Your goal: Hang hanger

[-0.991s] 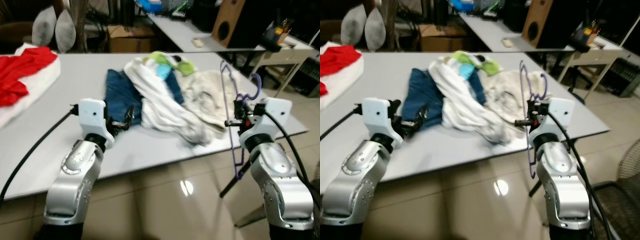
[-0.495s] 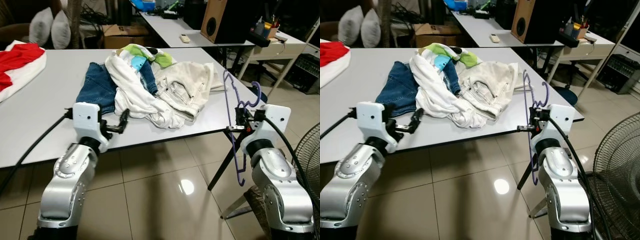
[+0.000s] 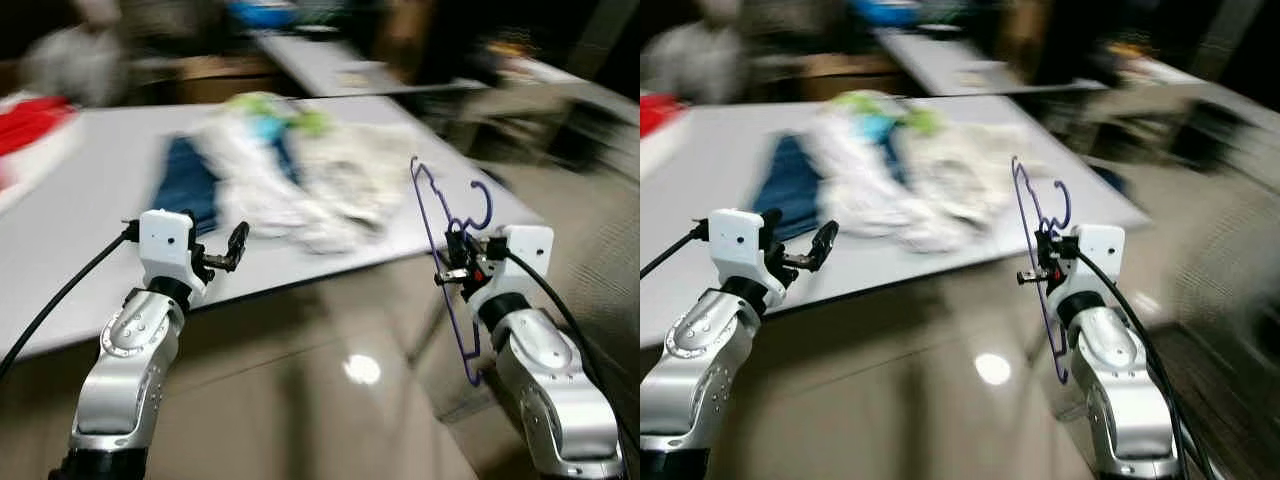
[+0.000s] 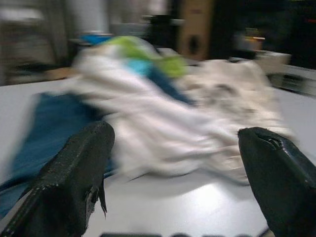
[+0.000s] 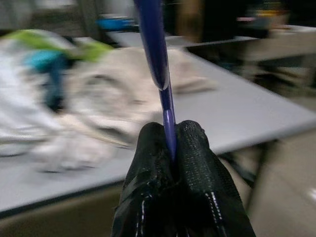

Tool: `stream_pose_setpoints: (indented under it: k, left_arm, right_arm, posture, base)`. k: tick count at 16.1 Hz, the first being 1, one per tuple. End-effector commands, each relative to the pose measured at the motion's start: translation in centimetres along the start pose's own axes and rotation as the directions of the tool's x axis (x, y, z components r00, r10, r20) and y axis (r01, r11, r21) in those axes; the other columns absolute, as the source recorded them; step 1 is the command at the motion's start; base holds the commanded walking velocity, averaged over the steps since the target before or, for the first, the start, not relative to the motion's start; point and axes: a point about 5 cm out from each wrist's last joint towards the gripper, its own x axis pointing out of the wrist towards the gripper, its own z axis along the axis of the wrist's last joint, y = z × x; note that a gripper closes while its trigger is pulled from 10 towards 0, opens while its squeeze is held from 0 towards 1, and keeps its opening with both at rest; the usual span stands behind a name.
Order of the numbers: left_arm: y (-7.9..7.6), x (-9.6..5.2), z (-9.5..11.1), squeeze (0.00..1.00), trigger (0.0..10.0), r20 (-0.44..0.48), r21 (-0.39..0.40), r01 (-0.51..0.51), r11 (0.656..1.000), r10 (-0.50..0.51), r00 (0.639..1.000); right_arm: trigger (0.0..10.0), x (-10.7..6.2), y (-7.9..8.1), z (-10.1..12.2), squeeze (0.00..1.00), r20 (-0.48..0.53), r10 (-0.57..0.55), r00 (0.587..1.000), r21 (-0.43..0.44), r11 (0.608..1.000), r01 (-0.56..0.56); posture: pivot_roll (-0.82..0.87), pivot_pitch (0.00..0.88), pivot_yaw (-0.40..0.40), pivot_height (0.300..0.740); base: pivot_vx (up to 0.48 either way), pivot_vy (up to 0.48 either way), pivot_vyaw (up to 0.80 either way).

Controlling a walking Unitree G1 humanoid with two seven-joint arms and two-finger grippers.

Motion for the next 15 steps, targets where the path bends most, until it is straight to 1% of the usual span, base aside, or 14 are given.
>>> stream_pose_setpoints:
  k: [1, 3, 6, 9, 10, 11, 13, 15]
  left_arm:
    - [-1.0, 0.8, 0.9, 0.84, 10.0, 0.035, 0.005, 0.055, 0.998, -0.055, 0.998]
    - [-1.1, 0.8, 0.6, 0.84, 10.0, 0.027, 0.024, 0.072, 0.997, -0.073, 0.997]
    - [-1.0, 0.9, 0.4, 0.84, 10.0, 0.023, 0.025, 0.066, 0.997, -0.067, 0.997]
    - [-0.8, 1.0, 0.0, 0.84, 10.0, 0.01, 0.031, 0.043, 0.999, -0.043, 0.999]
    - [-0.7, 0.9, -0.1, 0.84, 10.0, 0.007, 0.033, 0.039, 0.999, -0.04, 0.999]
    - [-0.7, 0.9, -0.1, 0.84, 10.0, 0.004, 0.037, 0.035, 0.999, -0.036, 0.999]
    - [-0.2, 0.7, -0.3, 0.84, 10.0, -0.009, 0.077, 0.011, 0.997, -0.011, 1.0]
    - [0.1, 0.6, -0.4, 0.85, 10.0, -0.01, 0.08, -0.002, 0.997, 0.003, 1.0]
  right_arm:
    - [10.0, -0.3, -0.8, 0.6, 0.0, 0.036, -0.038, 0.999, 0.001, 0.999, 0.038]
    - [10.0, -0.4, -0.7, 0.6, 0.0, 0.044, -0.038, 0.998, -0.012, 0.999, 0.039]
    - [10.0, -0.4, -0.7, 0.7, 0.0, 0.048, -0.036, 0.998, -0.018, 0.999, 0.037]
    - [10.0, -0.4, -0.4, 1.0, 0.0, 0.066, 0.008, 0.998, -0.017, 1.0, -0.007]
    - [10.0, -0.4, -0.2, 1.0, 0.0, 0.06, 0.043, 0.997, -0.058, 0.998, -0.04]
    - [10.0, -0.3, 0.1, 0.9, 0.0, 0.049, 0.063, 0.997, -0.075, 0.995, -0.06]
    - [10.0, -0.2, 0.8, 0.8, 0.0, 0.037, 0.115, 0.993, -0.094, 0.989, -0.112]
    - [10.0, -0.1, 1.1, 0.8, 0.0, 0.05, 0.131, 0.99, -0.083, 0.988, -0.127]
  posture:
    - [-0.09, 0.0, -0.063, 0.74]
    - [-0.09, 0.0, -0.063, 0.74]
    - [-0.1, 0.0, -0.058, 0.74]
    - [-0.1, 0.0, -0.064, 0.74]
    - [-0.1, 0.0, -0.064, 0.74]
    - [-0.1, 0.0, -0.064, 0.74]
    - [-0.09, 0.0, -0.081, 0.74]
    - [-0.09, 0.0, -0.082, 0.74]
  base:
    - [0.345, 0.0, -0.68]
    - [0.354, 0.0, 0.0]
    - [0.354, 0.0, 0.0]
    - [0.354, 0.0, 0.0]
    - [0.356, 0.0, 0.0]
    - [0.352, 0.0, 0.67]
    - [0.352, 0.0, 0.8]
    - [0.352, 0.0, 0.2]
